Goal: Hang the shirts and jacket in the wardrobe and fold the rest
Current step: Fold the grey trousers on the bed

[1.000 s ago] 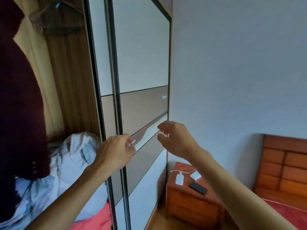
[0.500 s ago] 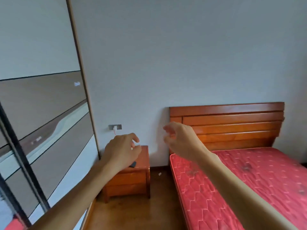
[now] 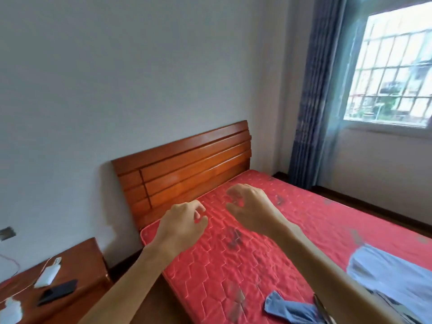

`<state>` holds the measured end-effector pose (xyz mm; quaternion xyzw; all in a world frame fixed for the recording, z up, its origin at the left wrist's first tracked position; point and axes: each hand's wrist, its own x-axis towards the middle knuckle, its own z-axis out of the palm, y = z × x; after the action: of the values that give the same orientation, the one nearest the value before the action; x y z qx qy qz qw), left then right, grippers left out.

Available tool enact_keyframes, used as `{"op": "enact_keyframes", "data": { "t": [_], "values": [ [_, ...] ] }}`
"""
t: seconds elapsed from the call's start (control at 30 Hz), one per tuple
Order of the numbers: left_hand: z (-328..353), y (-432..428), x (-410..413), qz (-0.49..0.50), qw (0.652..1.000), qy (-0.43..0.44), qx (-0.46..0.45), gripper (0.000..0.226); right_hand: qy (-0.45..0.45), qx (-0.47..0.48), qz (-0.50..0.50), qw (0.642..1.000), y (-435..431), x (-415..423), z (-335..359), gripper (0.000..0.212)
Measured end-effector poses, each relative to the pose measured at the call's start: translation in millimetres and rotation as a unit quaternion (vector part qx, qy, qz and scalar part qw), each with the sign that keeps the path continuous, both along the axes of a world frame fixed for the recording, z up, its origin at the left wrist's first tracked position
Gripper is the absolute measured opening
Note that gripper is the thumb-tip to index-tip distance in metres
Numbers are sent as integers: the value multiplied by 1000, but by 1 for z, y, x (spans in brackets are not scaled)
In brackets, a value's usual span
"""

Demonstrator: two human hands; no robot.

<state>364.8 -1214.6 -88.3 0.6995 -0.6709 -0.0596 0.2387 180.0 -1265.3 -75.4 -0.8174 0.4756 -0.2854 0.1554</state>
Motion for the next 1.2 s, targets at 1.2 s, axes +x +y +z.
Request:
{"op": "enact_keyframes", "data": {
  "t": [1.2],
  "values": [
    [-221,-63,-465,-385,881,89,262,16,-233,227,-457,828,129,-437,-240,44]
  ]
}}
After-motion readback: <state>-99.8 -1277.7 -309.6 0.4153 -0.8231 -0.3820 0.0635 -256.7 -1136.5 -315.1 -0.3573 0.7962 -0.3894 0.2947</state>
